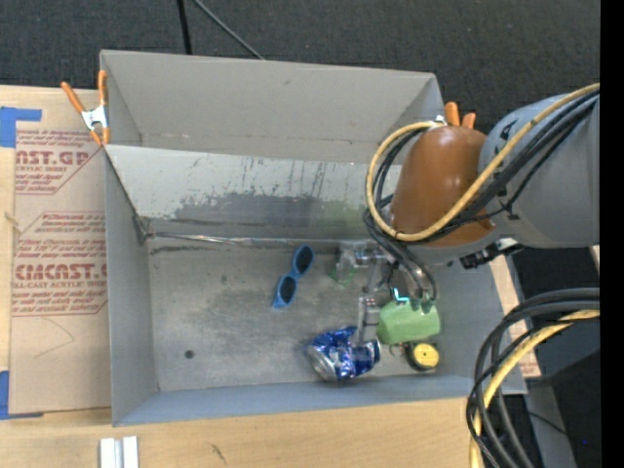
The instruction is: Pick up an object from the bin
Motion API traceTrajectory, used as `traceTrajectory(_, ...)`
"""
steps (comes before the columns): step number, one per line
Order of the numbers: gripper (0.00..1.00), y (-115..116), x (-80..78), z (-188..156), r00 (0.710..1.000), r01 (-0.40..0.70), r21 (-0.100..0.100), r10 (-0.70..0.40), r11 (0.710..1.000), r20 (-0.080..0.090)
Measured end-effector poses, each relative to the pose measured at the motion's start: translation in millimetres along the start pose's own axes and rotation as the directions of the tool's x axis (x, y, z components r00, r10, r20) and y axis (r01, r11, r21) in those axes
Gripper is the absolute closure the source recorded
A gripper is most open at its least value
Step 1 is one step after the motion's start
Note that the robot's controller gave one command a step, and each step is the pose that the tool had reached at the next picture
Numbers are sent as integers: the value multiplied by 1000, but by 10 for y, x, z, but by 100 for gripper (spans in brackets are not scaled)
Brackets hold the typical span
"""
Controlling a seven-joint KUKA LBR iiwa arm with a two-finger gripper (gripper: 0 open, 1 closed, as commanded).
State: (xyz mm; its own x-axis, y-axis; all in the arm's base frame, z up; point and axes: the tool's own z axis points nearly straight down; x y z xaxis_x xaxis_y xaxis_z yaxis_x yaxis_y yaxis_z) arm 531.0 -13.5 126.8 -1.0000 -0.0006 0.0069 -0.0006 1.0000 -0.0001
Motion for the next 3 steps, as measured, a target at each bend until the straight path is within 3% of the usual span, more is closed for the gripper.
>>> traceTrajectory(1, 0, -53, 438, 599, 1000, -30, -1, 30, 1000, 0)
traceTrajectory(2, 100, -43, 419, 556, 1000, -28, -2, 28, 1000, 0)
traceTrajectory(3, 100, 179, 232, -985, 1000, -13, -1, 13, 1000, 18)
